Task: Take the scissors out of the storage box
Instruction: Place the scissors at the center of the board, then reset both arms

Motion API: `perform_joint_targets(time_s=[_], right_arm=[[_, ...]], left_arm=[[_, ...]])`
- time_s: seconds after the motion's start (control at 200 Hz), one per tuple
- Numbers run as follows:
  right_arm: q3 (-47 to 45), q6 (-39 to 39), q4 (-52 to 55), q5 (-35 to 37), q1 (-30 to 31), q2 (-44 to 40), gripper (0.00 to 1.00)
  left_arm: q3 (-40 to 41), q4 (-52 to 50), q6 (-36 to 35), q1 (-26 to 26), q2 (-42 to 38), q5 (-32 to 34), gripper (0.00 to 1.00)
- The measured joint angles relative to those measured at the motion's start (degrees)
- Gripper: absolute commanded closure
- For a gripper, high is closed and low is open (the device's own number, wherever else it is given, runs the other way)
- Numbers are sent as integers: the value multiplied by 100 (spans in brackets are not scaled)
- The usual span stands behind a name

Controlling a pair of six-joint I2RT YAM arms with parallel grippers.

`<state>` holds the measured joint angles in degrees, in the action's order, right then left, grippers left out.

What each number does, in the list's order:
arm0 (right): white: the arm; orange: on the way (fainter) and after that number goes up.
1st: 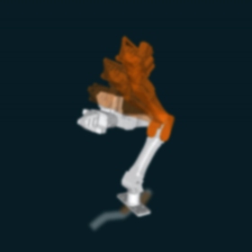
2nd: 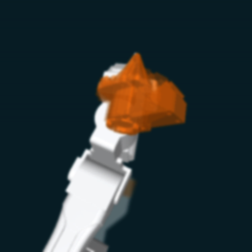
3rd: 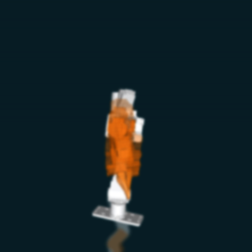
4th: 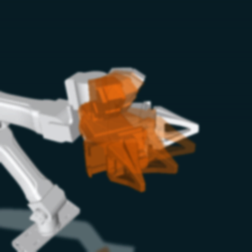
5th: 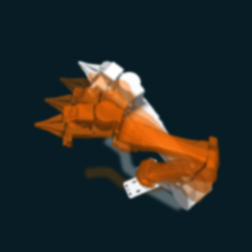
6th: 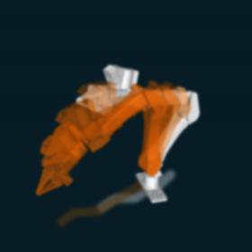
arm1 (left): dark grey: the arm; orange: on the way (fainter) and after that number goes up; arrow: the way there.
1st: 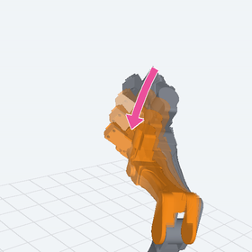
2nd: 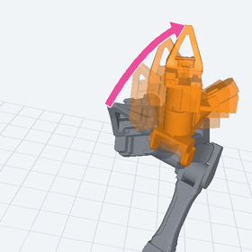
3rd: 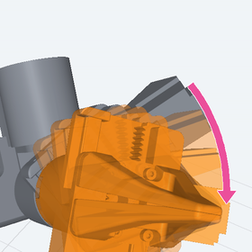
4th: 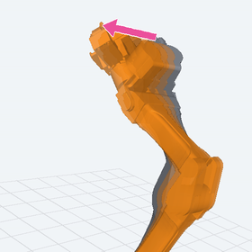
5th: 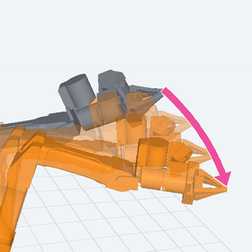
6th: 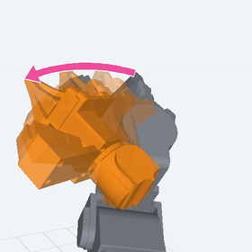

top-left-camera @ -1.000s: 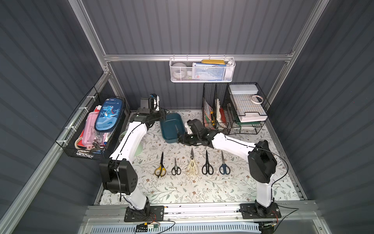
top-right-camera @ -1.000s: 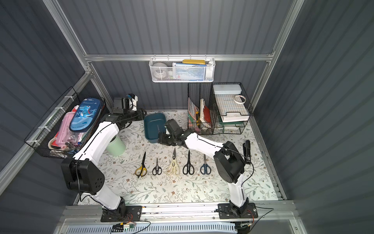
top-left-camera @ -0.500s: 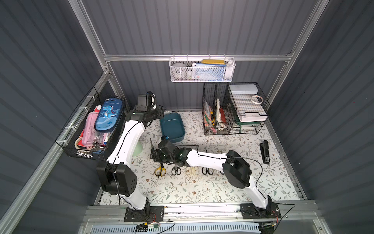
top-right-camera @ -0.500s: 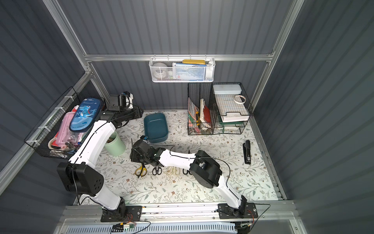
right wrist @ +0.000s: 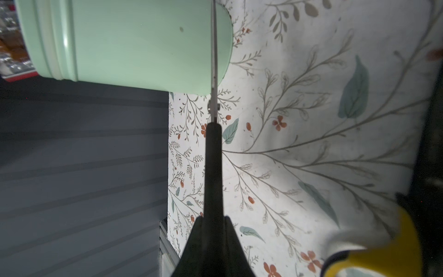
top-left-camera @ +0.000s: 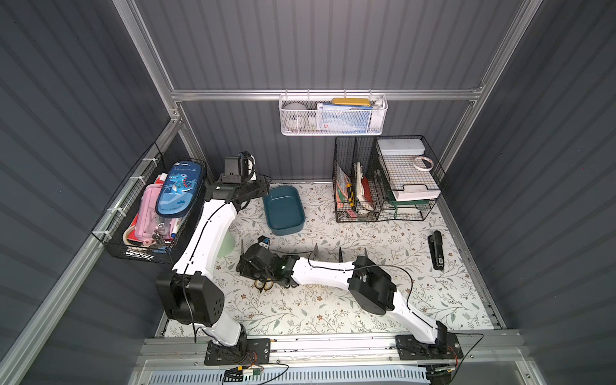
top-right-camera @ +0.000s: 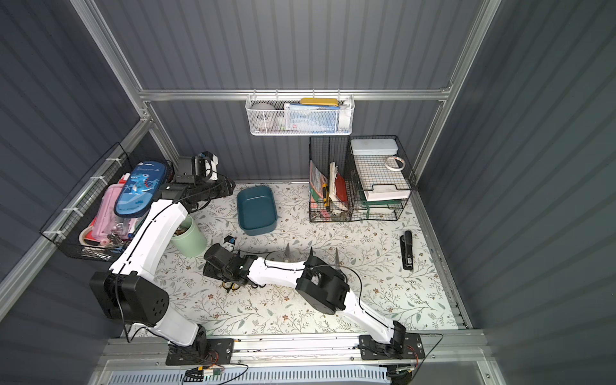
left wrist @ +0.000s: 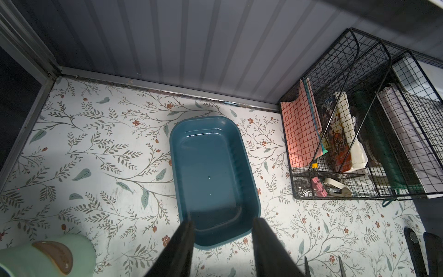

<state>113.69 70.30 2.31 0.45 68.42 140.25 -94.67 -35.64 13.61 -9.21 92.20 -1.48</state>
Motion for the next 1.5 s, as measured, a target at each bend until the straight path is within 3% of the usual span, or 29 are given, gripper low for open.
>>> perform_joint_targets(time_s=[0.33,0.44,0.525,0.7,1.216,1.336,1.376,1.426,1.446,1.466,1.501], right_arm=[[249,361,26,-103,72,597,90],[479,398,66,-197,96,706,80],[564,457,79,-282,111,717,66],[345,393,70,-365,133,625,63],[-1786,-492,22,-273,-232,-1766,54],[-2634,-1005,-55,-175,-522,-2673,44],[-2975,-1231,-39,-127,-662,-3023,39],[-3464,-1550,46,33,-887,-3545,33],[-3639,-1725,127,83,-966,-3744,19],[-3816,-1858,210,203,-1067,-3956,3],[-4096,-2087,337,374,-1217,-4295,1]], left_arm=[[103,-2,0,0,11,-26,56],[149,-4,0,0,26,-31,56],[157,-2,0,0,50,-42,56],[197,0,0,0,74,-42,57],[267,68,-11,0,313,4,57],[509,162,-37,0,326,96,57],[619,184,-52,0,326,142,52],[776,208,-122,0,326,205,35],[850,232,-114,0,326,219,25],[911,262,-136,0,323,238,4],[1038,323,-157,0,317,238,1]])
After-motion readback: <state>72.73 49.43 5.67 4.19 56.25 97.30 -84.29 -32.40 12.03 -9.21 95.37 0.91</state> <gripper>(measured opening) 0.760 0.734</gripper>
